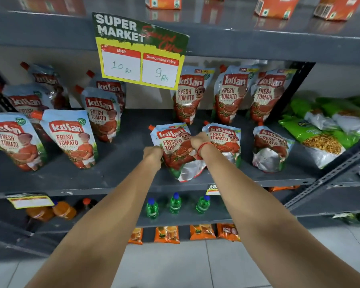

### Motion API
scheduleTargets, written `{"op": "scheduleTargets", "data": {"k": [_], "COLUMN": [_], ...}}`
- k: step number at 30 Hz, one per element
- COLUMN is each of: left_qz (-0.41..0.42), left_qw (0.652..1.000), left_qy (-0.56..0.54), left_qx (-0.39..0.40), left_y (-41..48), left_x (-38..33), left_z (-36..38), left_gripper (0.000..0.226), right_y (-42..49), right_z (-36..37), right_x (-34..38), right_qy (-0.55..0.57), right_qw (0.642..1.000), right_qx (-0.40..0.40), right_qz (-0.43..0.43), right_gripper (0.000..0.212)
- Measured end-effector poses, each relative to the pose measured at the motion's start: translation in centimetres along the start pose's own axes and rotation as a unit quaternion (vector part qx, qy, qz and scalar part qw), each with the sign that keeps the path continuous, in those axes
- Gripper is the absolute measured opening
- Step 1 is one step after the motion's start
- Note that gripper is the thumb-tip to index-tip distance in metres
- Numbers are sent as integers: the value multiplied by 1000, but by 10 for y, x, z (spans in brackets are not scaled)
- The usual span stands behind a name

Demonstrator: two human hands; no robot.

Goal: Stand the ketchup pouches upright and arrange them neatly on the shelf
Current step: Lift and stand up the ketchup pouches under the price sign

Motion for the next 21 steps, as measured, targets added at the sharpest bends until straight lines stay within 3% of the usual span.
{"op": "scheduleTargets", "data": {"k": [3,7,11,15,19,21], "left_qz": [17,46,67,89,124,133], "left_qw": [1000,998,994,984,982,982], "left_qy": [-18,-34,-79,-78,-48,-28], "left_qx": [2,-6,42,131,136,133], "left_y": [0,-2,-12,-21,-17,-12], "left_x": [-10,-32,-58,-80,-93,-89], "left_z": [0,-1,17,40,33,25], "left_gripper": [29,33,36,24,32,34], "right_y": [1,-1,-10,-13,-19,-20], "right_z": [-3,-6,-25,-39,-48,-49], "right_x": [-1,9,29,42,57,61], "right_qy": [36,113,229,344,416,407], "right_qw": [999,993,969,929,892,893], "right_qx": [15,0,-38,-36,-27,-30], "right_qz": [2,-22,-83,-129,-174,-190], "right_gripper": [27,20,31,17,6,6]}}
Point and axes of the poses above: each hand's wrist, its own y-axis towards the middle knuckle, its own z-axis out of the palm, x = y × z, the point moved 9 cm from there along y, towards the middle knuckle, and after that the axes turned 14 degrees about -y, right-handed, at the moved point
